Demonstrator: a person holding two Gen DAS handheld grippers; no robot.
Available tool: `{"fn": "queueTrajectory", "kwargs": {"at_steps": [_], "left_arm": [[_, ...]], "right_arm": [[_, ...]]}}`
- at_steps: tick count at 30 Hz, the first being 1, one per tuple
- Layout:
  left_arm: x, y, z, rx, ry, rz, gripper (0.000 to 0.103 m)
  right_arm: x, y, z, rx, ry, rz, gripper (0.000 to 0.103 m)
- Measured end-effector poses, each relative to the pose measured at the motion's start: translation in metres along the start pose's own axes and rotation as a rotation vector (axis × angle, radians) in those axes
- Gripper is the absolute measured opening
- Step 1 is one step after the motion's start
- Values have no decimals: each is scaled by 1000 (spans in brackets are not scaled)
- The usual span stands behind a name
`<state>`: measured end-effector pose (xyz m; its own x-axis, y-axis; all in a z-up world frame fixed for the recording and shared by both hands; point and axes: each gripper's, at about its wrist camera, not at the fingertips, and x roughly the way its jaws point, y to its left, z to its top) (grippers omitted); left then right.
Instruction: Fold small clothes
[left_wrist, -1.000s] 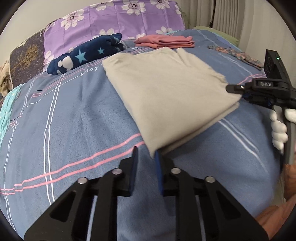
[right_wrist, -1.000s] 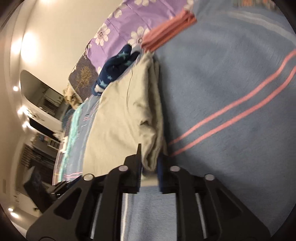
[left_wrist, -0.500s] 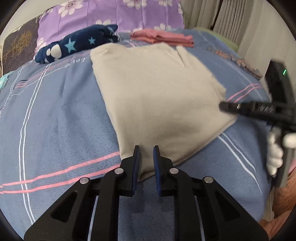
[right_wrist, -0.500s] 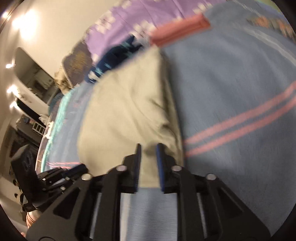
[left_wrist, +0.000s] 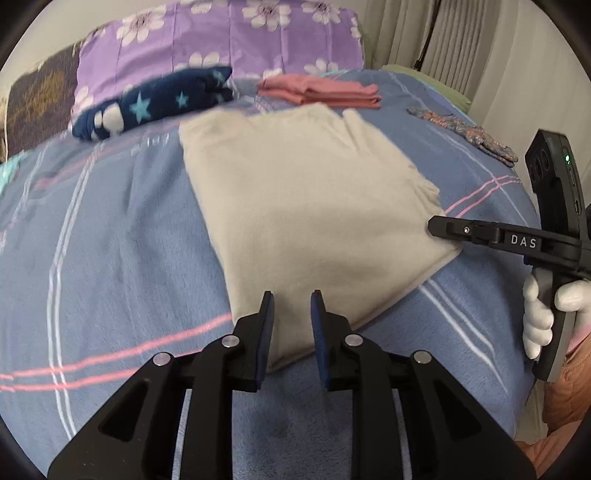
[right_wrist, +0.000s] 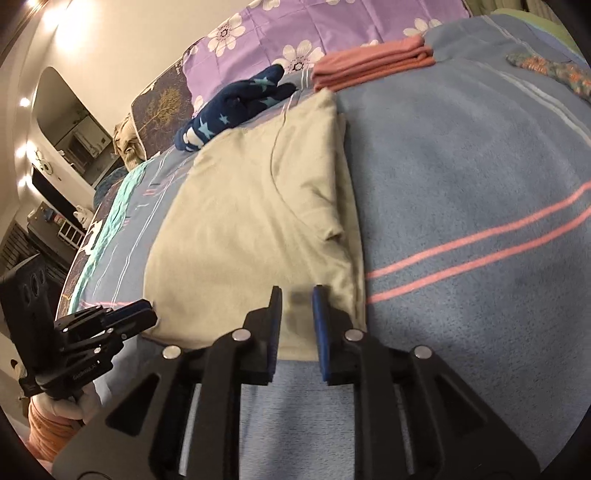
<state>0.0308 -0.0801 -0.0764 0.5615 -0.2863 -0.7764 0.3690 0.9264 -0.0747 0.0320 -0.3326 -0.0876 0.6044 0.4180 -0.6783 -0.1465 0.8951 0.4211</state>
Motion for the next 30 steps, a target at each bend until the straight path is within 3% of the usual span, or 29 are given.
{"fn": "queueTrajectory", "kwargs": {"at_steps": [3, 6, 10, 13, 18, 21, 24, 29, 30], "left_arm": [[-5, -5, 8, 28, -32, 27, 32], [-2, -5, 16, 30, -41, 39, 35], [7, -2, 19, 22, -22, 39, 38], [26, 2, 11, 28, 30, 50, 41], [21, 12, 13, -21, -2, -6, 41], [5, 19, 36, -21, -75, -45, 41], [13, 24, 66, 54, -110, 60, 41], [64, 61, 117, -28, -77, 80, 41], [80, 67, 124, -28, -59, 120, 41]], "right_arm": [[-15, 12, 13, -52, -91, -7, 18], [-12, 20, 26, -89, -105, -17, 18], [10, 22, 34, -103, -72, -42, 18], [38, 7, 26, -68, 23, -98, 18], [27, 11, 31, -82, 14, -82, 16], [18, 21, 48, -121, -19, -64, 16], [21, 28, 71, -155, -40, -72, 17], [43, 27, 101, -154, -13, -62, 17], [52, 24, 104, -149, 6, -78, 17]]}}
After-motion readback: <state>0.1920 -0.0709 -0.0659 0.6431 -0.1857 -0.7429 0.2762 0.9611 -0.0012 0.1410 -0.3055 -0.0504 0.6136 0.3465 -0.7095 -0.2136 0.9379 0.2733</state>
